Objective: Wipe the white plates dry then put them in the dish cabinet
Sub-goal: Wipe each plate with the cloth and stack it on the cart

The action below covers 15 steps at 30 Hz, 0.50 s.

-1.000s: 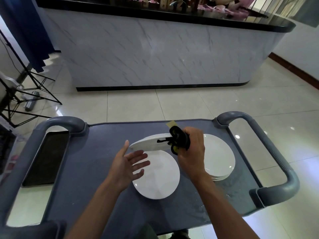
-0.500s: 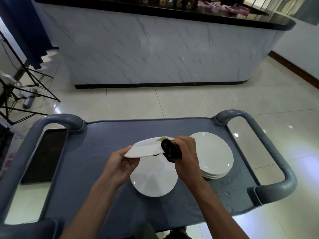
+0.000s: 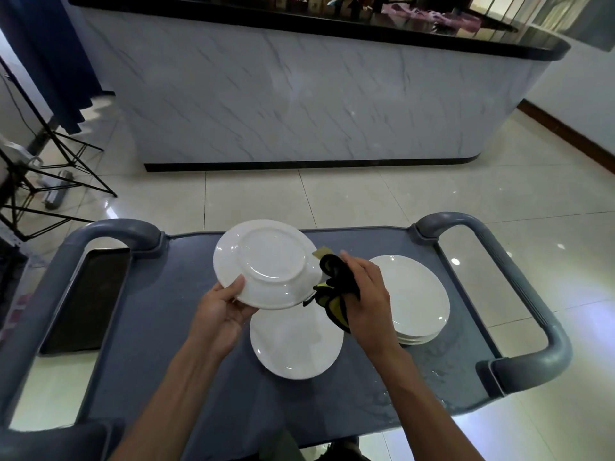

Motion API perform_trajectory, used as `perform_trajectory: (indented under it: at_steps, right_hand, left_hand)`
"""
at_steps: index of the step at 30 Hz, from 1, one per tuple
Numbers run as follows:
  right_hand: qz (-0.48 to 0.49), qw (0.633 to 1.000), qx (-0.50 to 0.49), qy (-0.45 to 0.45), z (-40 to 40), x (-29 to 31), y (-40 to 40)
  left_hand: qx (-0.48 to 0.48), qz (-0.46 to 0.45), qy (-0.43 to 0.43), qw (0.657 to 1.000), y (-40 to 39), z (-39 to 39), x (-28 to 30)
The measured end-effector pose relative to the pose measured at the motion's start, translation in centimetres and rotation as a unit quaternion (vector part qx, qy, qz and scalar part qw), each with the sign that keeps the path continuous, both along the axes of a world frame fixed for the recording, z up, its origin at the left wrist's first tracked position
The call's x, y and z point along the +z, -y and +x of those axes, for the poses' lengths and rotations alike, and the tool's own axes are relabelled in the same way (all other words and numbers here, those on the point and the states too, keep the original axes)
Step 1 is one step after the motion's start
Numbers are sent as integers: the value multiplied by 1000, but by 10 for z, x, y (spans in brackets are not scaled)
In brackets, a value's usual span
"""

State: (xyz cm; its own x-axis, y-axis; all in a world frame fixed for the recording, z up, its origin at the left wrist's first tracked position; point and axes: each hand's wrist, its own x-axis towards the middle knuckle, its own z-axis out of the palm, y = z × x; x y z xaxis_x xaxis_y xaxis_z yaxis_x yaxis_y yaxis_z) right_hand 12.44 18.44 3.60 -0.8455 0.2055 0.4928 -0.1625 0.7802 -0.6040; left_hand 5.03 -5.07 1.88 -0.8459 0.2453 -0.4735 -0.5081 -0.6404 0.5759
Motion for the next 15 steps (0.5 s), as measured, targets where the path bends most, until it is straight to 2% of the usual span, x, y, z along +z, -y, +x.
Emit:
perform_trajectory:
  at_steps: [5, 7, 11, 15]
  right_hand:
    - [-163, 980, -12, 114, -15, 11, 13]
    - [-178, 976, -15, 125, -24, 14, 21]
    - [-132, 987, -1, 90, -39, 17, 36]
    - [-163, 980, -28, 106, -45, 13, 46]
  left_hand:
    - [-10, -71, -32, 997, -2, 2, -3]
    - [-22, -89, -46, 995, -5, 5, -1]
    - [-44, -110, -79, 990, -8, 8, -1]
    - [-45, -114, -108, 987, -8, 9, -1]
